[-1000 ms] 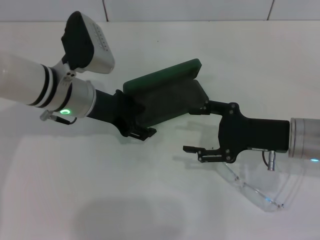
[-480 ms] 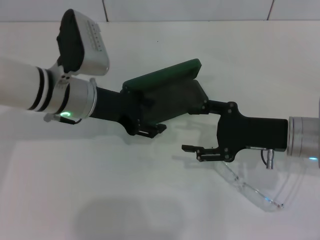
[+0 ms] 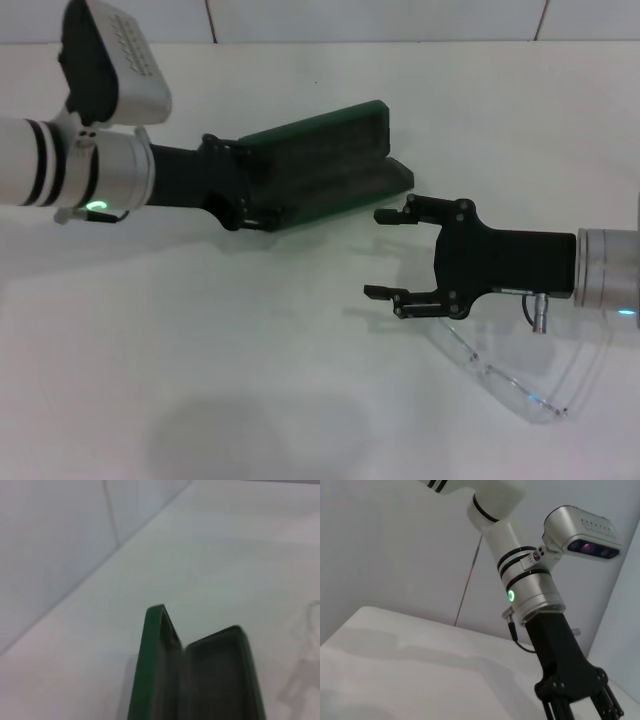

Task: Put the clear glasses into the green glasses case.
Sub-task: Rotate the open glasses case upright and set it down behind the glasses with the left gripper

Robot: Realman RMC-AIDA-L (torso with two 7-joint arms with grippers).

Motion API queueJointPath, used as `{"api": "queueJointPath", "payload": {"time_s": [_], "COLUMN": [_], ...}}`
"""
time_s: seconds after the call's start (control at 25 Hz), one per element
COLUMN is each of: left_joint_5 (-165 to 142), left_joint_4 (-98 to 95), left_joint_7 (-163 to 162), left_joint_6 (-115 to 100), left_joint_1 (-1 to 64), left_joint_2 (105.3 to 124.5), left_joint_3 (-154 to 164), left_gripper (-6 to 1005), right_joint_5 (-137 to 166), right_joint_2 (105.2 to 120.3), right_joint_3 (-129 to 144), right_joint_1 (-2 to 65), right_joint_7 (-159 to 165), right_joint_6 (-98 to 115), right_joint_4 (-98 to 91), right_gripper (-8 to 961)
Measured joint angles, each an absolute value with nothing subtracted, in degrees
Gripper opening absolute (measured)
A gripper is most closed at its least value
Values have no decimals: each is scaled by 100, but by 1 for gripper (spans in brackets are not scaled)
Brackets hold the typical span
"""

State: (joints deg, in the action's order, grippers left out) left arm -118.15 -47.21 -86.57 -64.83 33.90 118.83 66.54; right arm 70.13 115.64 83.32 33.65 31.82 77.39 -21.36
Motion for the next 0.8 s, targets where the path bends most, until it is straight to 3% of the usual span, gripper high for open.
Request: {"api": "queueJointPath", "payload": {"time_s": [0.32,0.8], "left_joint_5": [-11949,-12697], "left_joint_4": [-4643,-4398], "left_joint_7": [-8641,-8721], "left_joint_6": [-6358,-6811], "left_joint_1": [3437,3628], "left_joint_2": [11817,11937], "left_joint_3": [6636,6674], "left_gripper": [739,739], "right_joint_5": [7013,7014], "right_joint_2": [11574,11586], "right_joint_3": [8332,8332], "right_joint_1": [3387,3439], "right_joint_7": [3171,3152], "right_joint_6": [7648,7603], "right_joint_4": [-2136,-2135], "right_gripper": [769,769]}}
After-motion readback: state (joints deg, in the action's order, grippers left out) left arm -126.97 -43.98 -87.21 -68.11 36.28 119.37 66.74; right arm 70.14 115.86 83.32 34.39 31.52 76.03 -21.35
